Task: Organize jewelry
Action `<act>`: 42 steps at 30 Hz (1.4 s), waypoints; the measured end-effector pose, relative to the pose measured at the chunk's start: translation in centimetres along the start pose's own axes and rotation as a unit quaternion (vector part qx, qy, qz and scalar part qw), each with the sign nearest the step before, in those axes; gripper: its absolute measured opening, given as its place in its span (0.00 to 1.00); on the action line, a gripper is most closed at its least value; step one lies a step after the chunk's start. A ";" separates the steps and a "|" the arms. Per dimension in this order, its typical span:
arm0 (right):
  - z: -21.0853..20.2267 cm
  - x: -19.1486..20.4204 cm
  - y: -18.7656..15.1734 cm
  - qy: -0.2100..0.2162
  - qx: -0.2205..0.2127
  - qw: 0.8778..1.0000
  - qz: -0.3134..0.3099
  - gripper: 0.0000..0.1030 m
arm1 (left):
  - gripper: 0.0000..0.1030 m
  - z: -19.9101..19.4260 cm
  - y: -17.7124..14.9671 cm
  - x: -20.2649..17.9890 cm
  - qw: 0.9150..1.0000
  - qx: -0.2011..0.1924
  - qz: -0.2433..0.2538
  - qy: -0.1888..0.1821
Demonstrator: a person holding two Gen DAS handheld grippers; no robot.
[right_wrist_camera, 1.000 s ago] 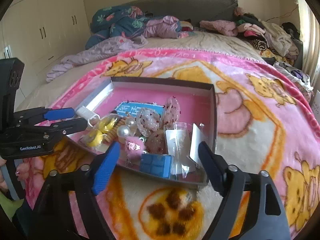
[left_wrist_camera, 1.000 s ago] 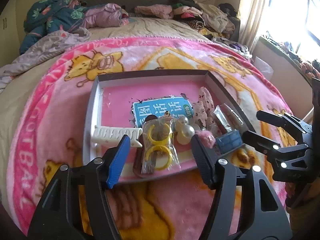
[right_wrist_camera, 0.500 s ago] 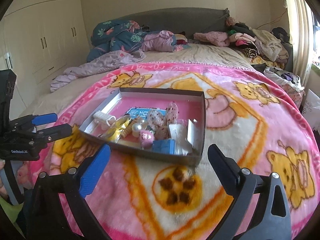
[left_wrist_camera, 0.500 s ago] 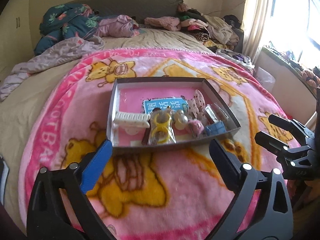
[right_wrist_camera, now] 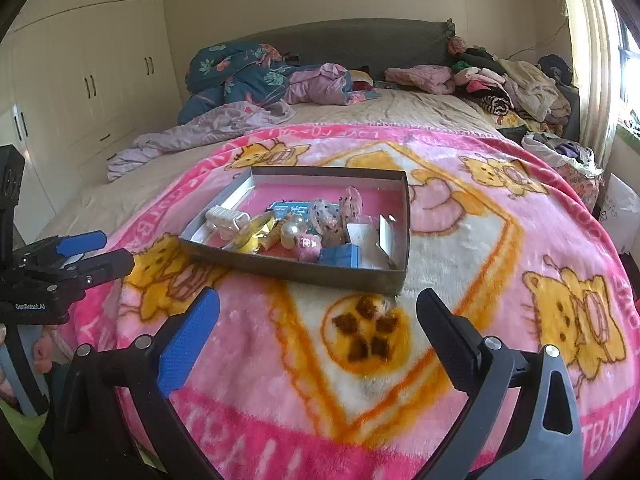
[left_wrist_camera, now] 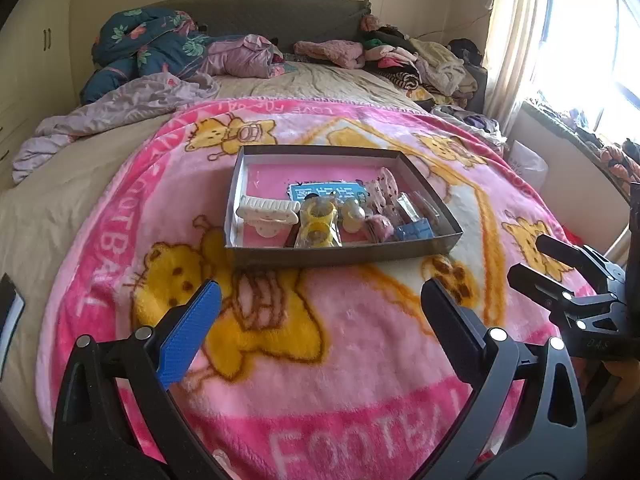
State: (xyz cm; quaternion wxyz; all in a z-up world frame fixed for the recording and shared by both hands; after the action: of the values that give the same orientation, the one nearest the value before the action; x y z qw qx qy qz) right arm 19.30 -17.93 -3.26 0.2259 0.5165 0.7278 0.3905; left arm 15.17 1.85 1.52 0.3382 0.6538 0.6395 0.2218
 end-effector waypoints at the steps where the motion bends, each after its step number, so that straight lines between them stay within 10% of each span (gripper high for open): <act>1: -0.1 0.1 -0.1 0.000 0.000 1.000 0.000 0.93 | 0.89 -0.1 -0.1 0.0 1.000 0.000 0.000 0.000; 42: -0.6 0.1 -0.9 0.003 0.000 1.000 0.001 0.93 | 0.89 -1.2 -1.3 -0.1 1.000 0.001 -0.003 0.004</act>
State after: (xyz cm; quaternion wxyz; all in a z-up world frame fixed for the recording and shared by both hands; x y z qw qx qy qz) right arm 18.30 -18.15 -3.63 0.2234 0.5163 0.7277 0.3924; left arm 13.44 1.91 1.39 0.3360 0.6515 0.6428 0.2226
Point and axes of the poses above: each gripper's, at about its wrist camera, not at the fingertips, and z roughly the way its jaws point, x to its left, y to its top, the point moved 4 cm from there along z, roughly the way its jaws point, and after that the axes turned 2 degrees about -z, right-handed, at the moved point
